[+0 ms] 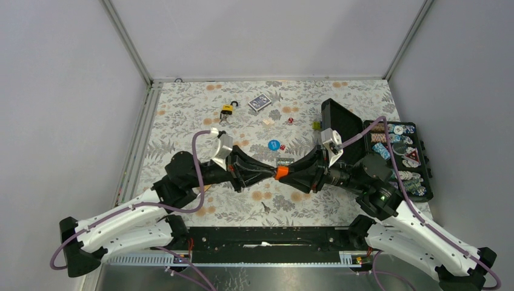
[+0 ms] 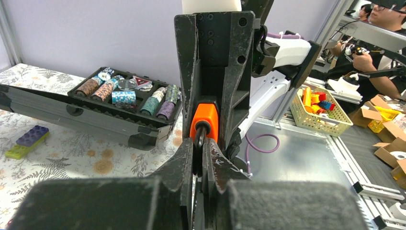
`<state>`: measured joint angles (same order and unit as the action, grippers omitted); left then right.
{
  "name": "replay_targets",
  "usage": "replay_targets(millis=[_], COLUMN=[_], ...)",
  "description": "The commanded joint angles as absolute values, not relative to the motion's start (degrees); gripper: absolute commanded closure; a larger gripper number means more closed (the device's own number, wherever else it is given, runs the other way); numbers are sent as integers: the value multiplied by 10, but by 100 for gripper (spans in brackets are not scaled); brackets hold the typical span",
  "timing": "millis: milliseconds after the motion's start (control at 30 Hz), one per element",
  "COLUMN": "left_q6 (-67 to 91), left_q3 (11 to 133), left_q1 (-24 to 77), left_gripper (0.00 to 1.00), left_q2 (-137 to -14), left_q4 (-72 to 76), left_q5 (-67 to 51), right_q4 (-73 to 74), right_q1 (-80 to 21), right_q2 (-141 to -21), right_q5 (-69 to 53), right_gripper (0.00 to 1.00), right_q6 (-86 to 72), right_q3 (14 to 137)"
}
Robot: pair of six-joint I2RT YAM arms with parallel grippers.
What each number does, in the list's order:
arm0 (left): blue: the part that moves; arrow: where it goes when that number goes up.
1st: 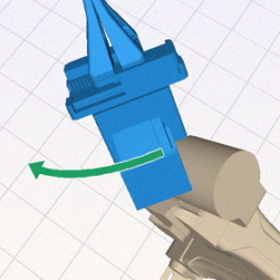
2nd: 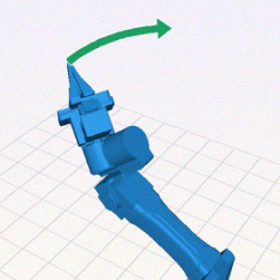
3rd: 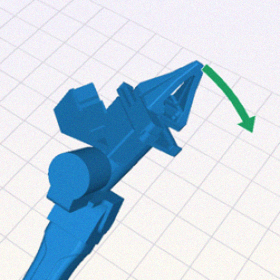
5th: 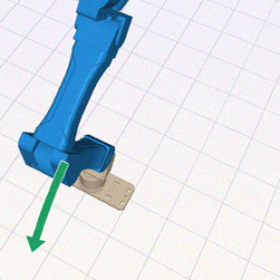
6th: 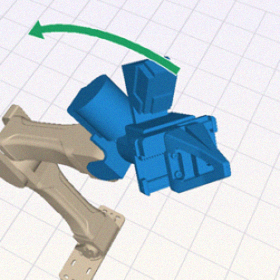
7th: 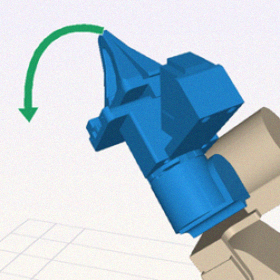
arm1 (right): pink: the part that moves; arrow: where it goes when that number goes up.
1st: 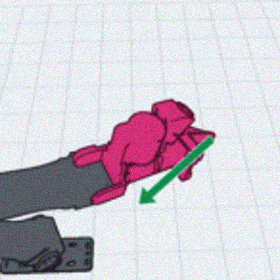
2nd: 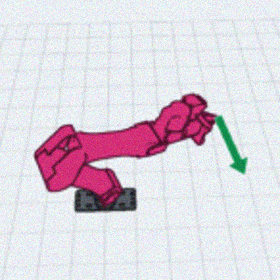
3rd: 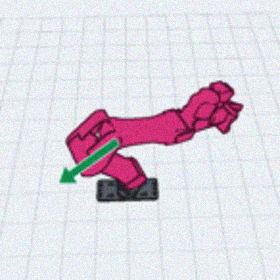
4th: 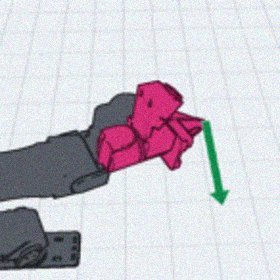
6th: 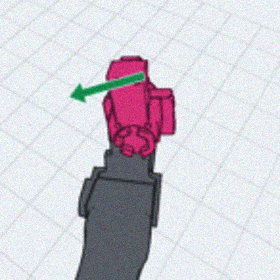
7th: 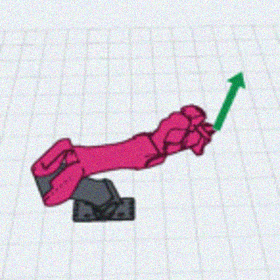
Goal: Lock with the key
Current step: Lock the lock.
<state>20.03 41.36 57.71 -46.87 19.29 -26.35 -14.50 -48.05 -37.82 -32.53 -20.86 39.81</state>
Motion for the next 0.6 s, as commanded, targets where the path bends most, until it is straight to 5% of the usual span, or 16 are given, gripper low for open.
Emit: replay_targets(millis=[0,567], left_q6=[171,150], left_q3=[433,434], left_q1=[623,635], left_gripper=[100,100], left_q2=[-532,-524], left_q4=[149,125], left_q5=[-306,-277], right_q4=[-190,-173], right_q1=[-489,-490], right_q2=[-408,-394], right_q5=[-310,-303], right_gripper=[100,100], right_q6=[-220,-202], right_q3=[412,410])
